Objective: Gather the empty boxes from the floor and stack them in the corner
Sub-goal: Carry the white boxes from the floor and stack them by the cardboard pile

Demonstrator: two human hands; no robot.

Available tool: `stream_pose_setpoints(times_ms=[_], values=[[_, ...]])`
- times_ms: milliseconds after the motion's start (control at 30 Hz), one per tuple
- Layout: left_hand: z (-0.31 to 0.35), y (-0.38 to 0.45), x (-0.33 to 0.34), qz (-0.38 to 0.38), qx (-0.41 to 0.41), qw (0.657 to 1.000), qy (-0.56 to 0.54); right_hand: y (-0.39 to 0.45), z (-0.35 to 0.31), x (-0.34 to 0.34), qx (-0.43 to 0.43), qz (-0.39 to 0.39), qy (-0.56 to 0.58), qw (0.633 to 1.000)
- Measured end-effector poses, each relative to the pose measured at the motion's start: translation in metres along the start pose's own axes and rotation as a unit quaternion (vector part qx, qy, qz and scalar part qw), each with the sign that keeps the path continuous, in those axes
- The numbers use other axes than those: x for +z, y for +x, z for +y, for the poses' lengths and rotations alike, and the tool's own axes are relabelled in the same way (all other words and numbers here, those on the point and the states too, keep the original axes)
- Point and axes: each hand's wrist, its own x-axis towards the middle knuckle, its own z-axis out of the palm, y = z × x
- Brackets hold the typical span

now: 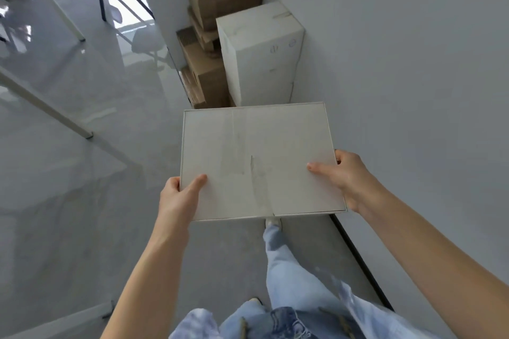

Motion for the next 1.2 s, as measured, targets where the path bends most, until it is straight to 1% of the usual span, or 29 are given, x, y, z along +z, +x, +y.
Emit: stream_pose_setpoints(times_ms=[133,367,567,733,867,1000,1200], values=[[0.061,0.060,0.039,0.014,0.004,1.000,-0.023,0.083,-0.064,0.002,-0.011,-0.010,-0.008,1.000],[0.157,0.137,0.088,0.025,0.017,0.998,-0.053,0.190,-0.168,0.006,-0.033,-0.028,-0.012,0.999],[0.230,0.217,0.120,0.022,0.026,0.998,-0.050,0.276,-0.230,0.024,-0.025,-0.015,-0.015,0.999],[0.285,0.292,0.138,0.011,0.044,0.998,-0.037,0.340,-0.278,0.043,-0.036,0.007,-0.021,0.999],[0.315,0.337,0.152,-0.006,0.050,0.998,-0.026,0.381,-0.309,0.056,-0.032,0.013,-0.026,0.999],[0.329,0.372,0.167,-0.010,0.031,0.999,-0.020,0.420,-0.327,0.068,-0.022,0.013,-0.034,0.999],[0.328,0.401,0.179,0.010,-0.018,1.000,-0.014,0.465,-0.334,0.084,0.006,-0.018,-0.092,0.996]])
